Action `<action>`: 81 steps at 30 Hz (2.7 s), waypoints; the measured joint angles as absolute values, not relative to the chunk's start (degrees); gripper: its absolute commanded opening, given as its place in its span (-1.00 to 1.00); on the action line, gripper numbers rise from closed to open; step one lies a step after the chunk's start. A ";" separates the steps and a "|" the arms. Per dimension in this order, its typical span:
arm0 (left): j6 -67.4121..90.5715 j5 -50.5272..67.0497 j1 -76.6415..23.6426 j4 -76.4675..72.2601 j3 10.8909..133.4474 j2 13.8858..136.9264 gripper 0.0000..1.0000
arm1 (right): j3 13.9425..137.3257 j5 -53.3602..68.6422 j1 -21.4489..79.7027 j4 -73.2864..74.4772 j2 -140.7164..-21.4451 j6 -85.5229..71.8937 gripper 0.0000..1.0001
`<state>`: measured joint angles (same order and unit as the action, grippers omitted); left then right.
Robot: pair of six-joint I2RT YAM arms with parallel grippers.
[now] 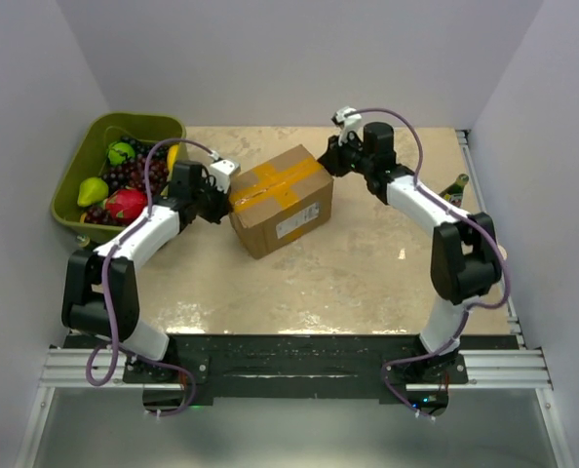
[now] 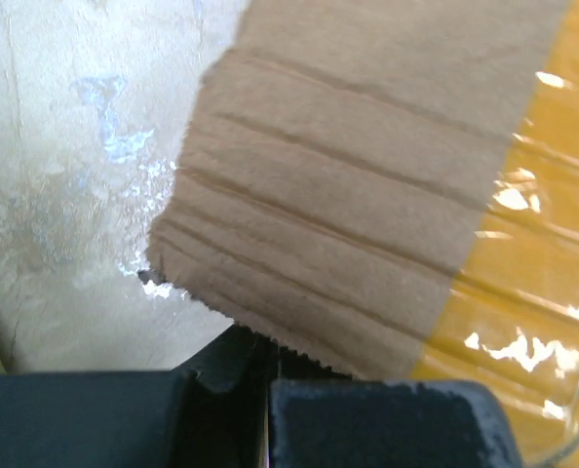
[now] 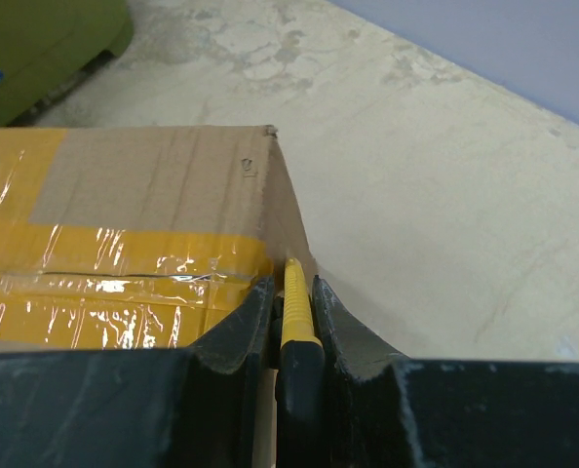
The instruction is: Unpack the express box
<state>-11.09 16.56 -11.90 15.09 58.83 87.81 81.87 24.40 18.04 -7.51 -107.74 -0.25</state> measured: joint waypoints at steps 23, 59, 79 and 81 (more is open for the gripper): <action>-6.33 18.81 -11.75 7.66 55.22 86.00 -0.22 | 65.41 17.54 13.26 10.57 -84.99 4.56 -1.00; -6.46 59.51 -6.33 31.33 95.20 113.51 0.64 | 107.57 55.68 22.50 22.68 -98.32 16.91 -1.00; -7.01 67.00 -5.26 39.94 96.38 117.32 0.29 | 109.27 52.66 34.50 36.10 -108.71 35.88 -1.00; -6.09 67.81 -5.21 39.70 96.38 117.62 0.28 | 109.27 51.92 35.59 36.01 -108.95 36.53 -1.00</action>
<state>-6.09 67.81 -5.21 39.70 96.38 117.62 109.27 51.92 35.59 36.01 -108.95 36.53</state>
